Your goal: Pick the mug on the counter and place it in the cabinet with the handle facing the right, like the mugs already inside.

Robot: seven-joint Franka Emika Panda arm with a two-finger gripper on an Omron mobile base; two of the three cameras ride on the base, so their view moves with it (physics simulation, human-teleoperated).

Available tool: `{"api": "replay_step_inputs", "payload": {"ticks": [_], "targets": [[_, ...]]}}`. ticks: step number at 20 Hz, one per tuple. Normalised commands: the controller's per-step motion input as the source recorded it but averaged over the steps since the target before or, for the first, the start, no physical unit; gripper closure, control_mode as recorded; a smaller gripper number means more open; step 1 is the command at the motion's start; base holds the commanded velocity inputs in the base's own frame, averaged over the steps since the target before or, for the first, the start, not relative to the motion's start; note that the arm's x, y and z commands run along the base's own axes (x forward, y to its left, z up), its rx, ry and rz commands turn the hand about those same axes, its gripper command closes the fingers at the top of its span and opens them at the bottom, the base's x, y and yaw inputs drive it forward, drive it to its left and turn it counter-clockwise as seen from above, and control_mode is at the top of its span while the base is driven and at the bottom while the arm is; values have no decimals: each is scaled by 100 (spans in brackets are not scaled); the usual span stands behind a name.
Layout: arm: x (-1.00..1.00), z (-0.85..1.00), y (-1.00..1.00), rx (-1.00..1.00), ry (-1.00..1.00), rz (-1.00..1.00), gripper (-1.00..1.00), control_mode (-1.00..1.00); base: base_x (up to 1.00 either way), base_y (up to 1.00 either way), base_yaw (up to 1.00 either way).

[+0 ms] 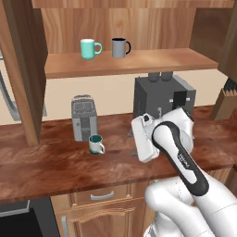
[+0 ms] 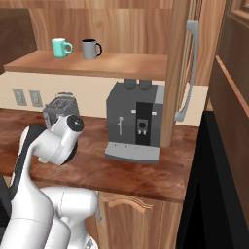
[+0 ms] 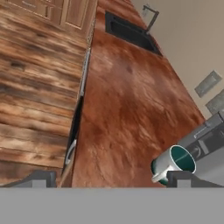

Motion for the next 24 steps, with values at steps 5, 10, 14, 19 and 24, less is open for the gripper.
{"api": "replay_step_inputs", "payload": {"ticks": [5,10,14,19,24], "targets": [[14,-18,6,7,-2,-6,-100,-100,0,0,0],[19,-17,0,6,-3,-6,-100,-100,0,0,0],[25,-30,4,8,0,-6,-100,-100,0,0,0],[29,-34,8,10,0,-5,-100,-100,0,0,0],[25,-37,10,11,3,-4,-100,-100,0,0,0]]}}
